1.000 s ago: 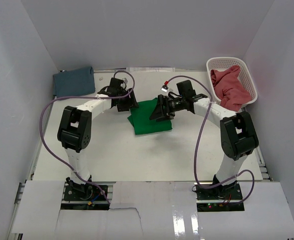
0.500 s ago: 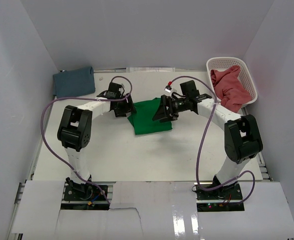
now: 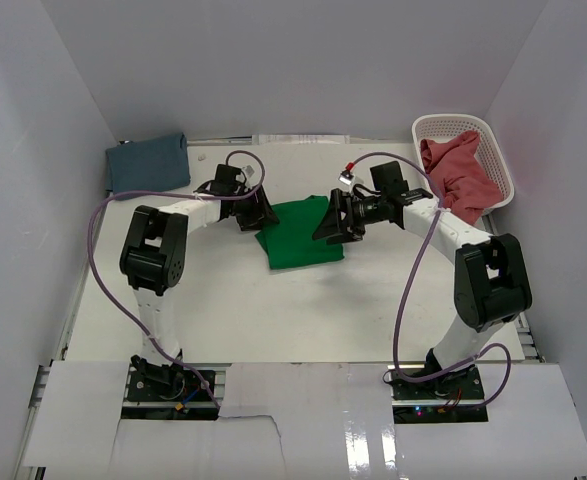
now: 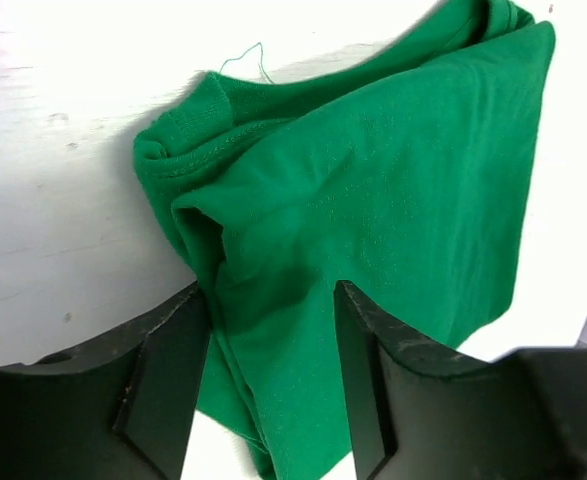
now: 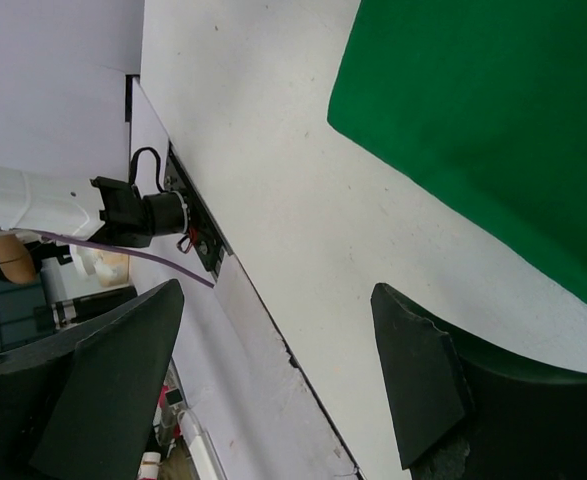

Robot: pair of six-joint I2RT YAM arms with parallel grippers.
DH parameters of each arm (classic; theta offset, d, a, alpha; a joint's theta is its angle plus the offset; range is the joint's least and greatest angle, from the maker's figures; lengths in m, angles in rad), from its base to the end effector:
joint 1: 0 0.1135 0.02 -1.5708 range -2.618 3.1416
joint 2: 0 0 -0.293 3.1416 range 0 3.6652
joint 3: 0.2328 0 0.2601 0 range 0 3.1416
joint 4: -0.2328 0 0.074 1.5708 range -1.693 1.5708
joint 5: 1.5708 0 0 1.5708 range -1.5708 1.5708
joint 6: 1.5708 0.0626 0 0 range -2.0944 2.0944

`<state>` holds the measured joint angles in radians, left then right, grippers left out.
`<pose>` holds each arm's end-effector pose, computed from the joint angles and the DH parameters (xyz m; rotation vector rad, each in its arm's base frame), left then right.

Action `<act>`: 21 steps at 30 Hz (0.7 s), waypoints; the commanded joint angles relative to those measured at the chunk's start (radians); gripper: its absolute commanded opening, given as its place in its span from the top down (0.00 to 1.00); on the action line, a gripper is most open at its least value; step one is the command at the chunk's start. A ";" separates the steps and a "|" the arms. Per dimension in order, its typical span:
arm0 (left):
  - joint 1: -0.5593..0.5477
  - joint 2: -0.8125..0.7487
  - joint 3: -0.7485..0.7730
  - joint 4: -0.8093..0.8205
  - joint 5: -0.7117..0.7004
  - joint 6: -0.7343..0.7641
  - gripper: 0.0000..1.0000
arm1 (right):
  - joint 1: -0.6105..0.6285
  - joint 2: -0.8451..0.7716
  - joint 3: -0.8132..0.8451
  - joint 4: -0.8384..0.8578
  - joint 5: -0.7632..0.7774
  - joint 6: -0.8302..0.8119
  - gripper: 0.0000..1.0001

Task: Fold and stack the t-shirts

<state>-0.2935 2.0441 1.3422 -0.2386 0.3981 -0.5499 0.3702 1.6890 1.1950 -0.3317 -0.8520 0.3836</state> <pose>0.4364 -0.1572 0.1503 -0.1631 2.6054 -0.8270 0.3409 0.1828 0.2526 -0.4120 2.4173 1.3660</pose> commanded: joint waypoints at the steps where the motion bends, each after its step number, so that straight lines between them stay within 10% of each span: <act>1: -0.004 0.070 -0.005 -0.062 0.022 0.025 0.39 | -0.017 -0.055 0.000 -0.010 -0.036 -0.014 0.18; 7: -0.006 0.099 -0.014 -0.073 0.050 0.019 0.56 | -0.047 -0.104 0.009 -0.033 -0.053 -0.014 0.18; 13: -0.004 0.108 -0.008 -0.083 0.087 0.022 0.99 | -0.073 -0.129 0.003 -0.043 -0.064 -0.015 0.18; 21: 0.005 0.120 0.110 -0.183 0.041 0.090 1.00 | -0.088 -0.138 -0.021 -0.041 -0.073 -0.020 0.18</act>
<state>-0.2893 2.1250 1.4147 -0.2958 0.5137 -0.5270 0.2893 1.5845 1.1912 -0.3653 -0.8940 0.3820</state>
